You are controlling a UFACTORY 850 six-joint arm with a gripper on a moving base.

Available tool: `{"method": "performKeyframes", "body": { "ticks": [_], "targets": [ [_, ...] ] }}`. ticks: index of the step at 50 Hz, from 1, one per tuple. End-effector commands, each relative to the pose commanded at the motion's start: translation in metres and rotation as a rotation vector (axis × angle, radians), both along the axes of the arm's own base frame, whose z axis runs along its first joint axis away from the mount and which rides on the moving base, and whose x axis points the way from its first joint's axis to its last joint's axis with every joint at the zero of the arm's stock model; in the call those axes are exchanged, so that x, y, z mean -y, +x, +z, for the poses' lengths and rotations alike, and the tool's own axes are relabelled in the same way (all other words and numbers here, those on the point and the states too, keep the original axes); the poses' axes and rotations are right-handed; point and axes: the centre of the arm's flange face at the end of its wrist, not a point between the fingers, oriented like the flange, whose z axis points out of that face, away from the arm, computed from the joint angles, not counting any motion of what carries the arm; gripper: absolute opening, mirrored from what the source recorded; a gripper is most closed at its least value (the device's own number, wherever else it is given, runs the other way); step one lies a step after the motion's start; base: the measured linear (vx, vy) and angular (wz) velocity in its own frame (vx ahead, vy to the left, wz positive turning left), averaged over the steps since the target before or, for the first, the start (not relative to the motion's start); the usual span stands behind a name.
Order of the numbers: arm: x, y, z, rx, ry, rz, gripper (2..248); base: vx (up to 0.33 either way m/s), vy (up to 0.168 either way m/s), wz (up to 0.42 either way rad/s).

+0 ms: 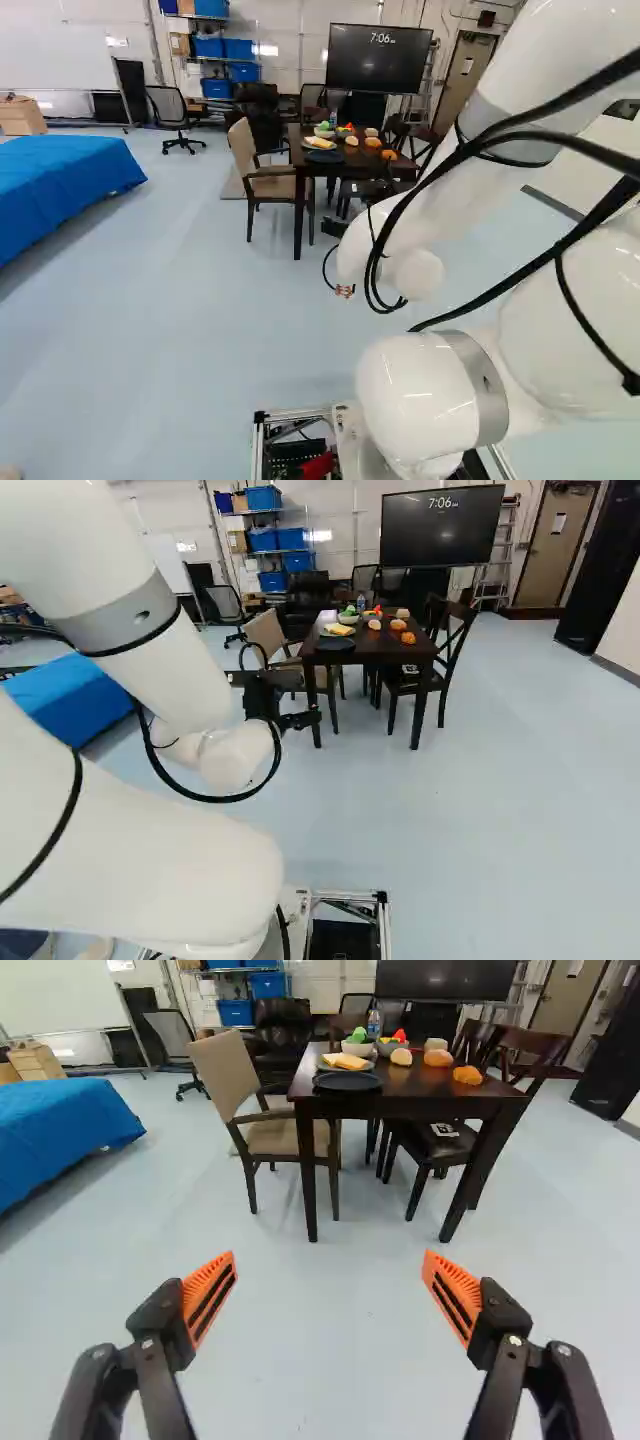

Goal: Move the croissant to the empty plate

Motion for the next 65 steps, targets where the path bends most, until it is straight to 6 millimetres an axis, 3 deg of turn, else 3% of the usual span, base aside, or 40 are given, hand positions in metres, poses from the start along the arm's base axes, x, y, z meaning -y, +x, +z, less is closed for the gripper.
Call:
{"method": "performKeyframes", "body": {
  "ticks": [18, 47, 65],
  "targets": [
    [0.0, 0.0, 0.0, 0.0, 0.0, 0.0, 247, 0.228, -0.067, 0.001],
    [0.0, 0.0, 0.0, 0.0, 0.0, 0.0, 247, 0.232, -0.126, 0.0],
    [0.0, 0.0, 0.0, 0.0, 0.0, 0.0, 247, 0.209, -0.109, -0.147]
  ]
}}
